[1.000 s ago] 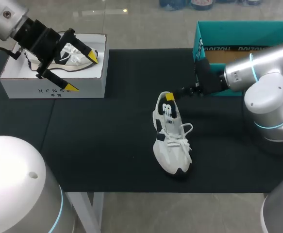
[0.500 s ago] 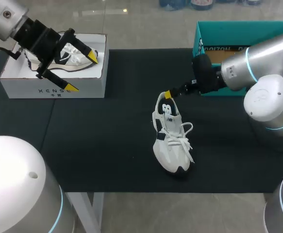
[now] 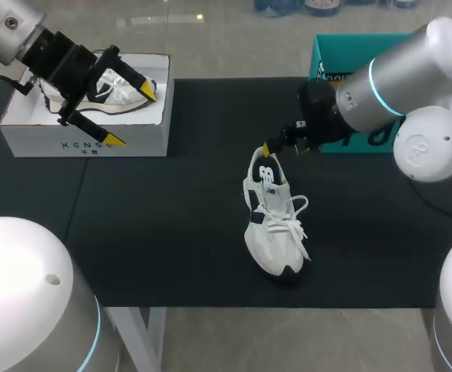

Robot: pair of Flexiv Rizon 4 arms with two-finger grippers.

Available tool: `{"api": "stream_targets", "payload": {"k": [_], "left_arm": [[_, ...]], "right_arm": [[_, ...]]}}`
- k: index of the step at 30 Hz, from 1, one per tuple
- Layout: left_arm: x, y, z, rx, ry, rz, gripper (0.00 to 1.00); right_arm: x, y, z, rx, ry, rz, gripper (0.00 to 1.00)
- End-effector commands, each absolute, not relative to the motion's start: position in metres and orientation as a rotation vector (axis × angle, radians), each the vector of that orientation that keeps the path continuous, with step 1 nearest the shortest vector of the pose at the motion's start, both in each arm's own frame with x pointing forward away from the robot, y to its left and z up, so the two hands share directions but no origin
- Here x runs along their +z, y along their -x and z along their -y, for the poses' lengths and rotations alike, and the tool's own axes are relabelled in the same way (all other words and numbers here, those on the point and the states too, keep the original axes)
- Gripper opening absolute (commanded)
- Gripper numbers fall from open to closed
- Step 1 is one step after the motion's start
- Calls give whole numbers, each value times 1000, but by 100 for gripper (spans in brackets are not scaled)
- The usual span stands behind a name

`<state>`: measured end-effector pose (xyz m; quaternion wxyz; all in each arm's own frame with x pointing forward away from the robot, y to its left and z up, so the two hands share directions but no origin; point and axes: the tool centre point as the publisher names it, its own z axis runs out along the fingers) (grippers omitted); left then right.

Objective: Take the shoe out of the shoebox, open the shoe tongue, remove and reinsert the insole, then place the shoe into the shoebox

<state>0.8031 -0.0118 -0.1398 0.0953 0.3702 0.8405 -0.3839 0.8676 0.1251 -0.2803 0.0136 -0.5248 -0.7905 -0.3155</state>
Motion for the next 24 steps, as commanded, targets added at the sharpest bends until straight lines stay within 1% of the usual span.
{"api": "stream_targets", "payload": {"k": [1, 3, 12, 13, 14, 15, 16, 17, 24], "left_arm": [[-139, -803, 12, -1132, -1099, -2495, 100], [-139, -803, 12, -1132, -1099, -2495, 100], [-139, -803, 12, -1132, -1099, -2495, 100], [-139, -803, 12, -1132, -1099, -2495, 100], [-139, -803, 12, -1132, -1099, -2495, 100], [-139, -803, 12, -1132, -1099, -2495, 100], [-139, -803, 12, -1132, -1099, -2495, 100], [-139, -803, 12, -1132, -1099, -2495, 100], [-139, -803, 12, -1132, -1099, -2495, 100]], "right_arm": [[-281, -868, -128, -931, 1714, 2513, 100], [-278, -866, -129, -813, 1776, 2597, 100], [-287, -856, -135, -690, 1837, 2582, 100], [-289, -856, -136, -673, 1835, 2584, 80], [-291, -856, -137, -664, 1834, 2581, 41], [-292, -856, -138, -662, 1834, 2580, 33], [-294, -856, -141, -638, 1832, 2583, 5], [-295, -856, -143, -644, 1826, 2579, 0], [-310, -856, -158, -584, 1792, 2596, 0]]}}
